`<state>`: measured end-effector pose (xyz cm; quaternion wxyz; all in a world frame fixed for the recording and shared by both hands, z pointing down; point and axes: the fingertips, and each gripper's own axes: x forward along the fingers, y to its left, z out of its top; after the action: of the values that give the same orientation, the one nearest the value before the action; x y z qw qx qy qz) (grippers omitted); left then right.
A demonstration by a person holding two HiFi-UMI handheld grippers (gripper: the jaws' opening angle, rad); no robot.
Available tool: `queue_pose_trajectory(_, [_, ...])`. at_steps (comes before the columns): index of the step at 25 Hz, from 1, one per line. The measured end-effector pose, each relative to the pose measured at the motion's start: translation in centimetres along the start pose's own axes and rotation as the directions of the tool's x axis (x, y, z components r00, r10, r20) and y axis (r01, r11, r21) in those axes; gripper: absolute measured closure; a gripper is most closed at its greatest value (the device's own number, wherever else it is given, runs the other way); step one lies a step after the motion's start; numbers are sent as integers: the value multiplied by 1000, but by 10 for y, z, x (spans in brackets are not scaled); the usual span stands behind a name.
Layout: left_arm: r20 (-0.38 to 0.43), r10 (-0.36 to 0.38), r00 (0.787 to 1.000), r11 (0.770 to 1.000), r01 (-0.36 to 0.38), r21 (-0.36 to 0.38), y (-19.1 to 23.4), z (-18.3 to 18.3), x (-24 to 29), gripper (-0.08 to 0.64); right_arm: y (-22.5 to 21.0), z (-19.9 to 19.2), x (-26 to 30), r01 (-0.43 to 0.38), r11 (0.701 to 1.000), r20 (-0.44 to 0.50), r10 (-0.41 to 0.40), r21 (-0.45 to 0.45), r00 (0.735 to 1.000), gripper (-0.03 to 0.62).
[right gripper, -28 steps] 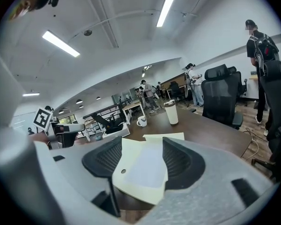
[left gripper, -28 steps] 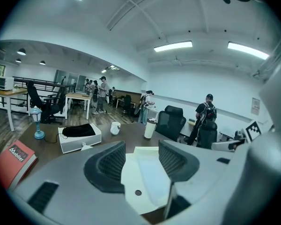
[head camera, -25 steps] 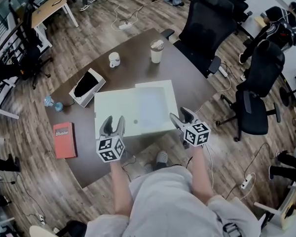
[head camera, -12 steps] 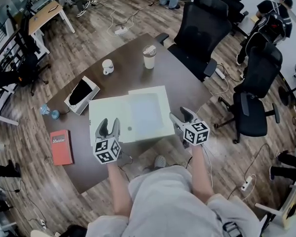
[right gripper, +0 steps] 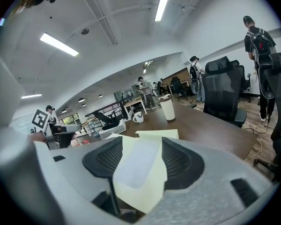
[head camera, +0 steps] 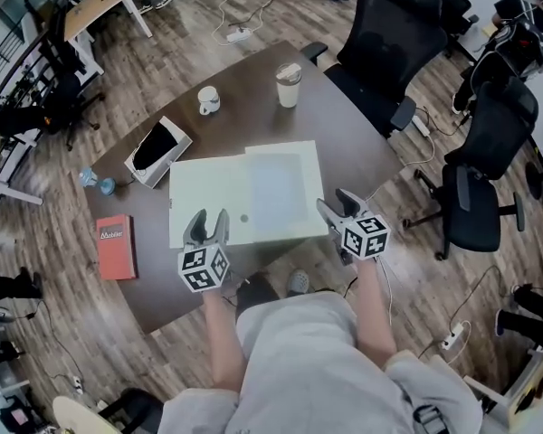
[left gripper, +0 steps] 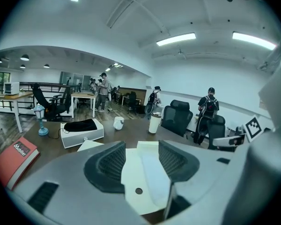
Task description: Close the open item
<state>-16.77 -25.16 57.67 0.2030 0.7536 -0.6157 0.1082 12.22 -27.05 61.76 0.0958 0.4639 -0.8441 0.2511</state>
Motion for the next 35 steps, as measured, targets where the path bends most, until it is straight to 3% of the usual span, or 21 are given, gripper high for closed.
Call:
queue_pose_trajectory(8, [-26,28,999,999,-28,16,33,0,-7,350,-6,-29,23,56,997,-35,-55,47,998,330])
queue_pose_trajectory(21, [-71,112,991,990,-118,-83,165,-12,6,350,-11,-49,50,205,975,-85,-198,83,976,331])
queue_pose_trajectory(27, [-163,137,977,980,-158,-119,213,-50,20,350,-9,-55,60,260,964,-133,-250,61,959,330])
queue_pose_trajectory(31, [-219,151,964,964,-192,-181,246,-83,26,350,-3,-58,71,277,960,-158,-269,33,950,330])
queue_pose_trajectory(35, [-279,116,953,946,-192,-261,260,-123,31,348,-2,-65,72,301,953,-191,-291,23,937,330])
